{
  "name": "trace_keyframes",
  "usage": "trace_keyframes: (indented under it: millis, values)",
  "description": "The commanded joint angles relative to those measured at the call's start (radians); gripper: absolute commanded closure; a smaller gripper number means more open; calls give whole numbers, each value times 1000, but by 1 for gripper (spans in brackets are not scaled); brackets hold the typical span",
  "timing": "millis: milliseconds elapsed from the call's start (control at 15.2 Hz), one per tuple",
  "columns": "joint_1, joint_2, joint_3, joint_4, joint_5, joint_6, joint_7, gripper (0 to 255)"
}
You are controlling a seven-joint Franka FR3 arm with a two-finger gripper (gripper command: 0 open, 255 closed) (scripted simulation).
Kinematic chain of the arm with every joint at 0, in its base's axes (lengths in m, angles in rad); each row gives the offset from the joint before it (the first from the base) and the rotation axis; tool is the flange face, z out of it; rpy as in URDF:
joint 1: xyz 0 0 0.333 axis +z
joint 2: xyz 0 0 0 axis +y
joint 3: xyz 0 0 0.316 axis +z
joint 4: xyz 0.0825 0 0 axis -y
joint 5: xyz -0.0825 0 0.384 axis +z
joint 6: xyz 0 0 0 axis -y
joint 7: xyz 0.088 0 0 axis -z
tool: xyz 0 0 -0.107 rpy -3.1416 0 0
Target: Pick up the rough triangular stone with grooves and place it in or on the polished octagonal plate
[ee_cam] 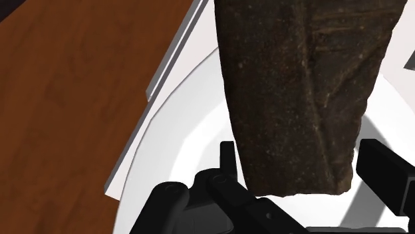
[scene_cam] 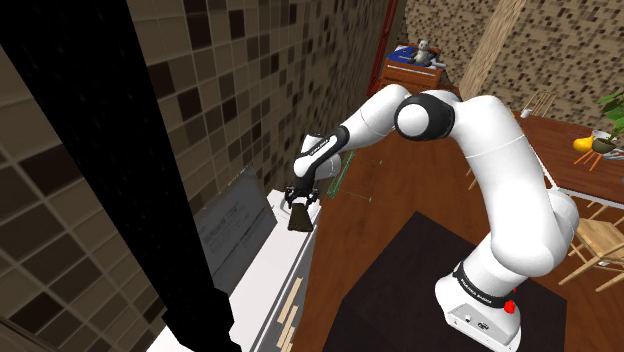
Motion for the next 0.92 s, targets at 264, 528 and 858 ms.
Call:
trace_keyframes:
  millis: [264,528,858]
  values:
    - [-1,-76,1,-39,1,-35,10,255]
    - [-3,-124,1,-60,1,-62,17,255]
    - [-11,-138,-4,-27,-4,-111,16,255]
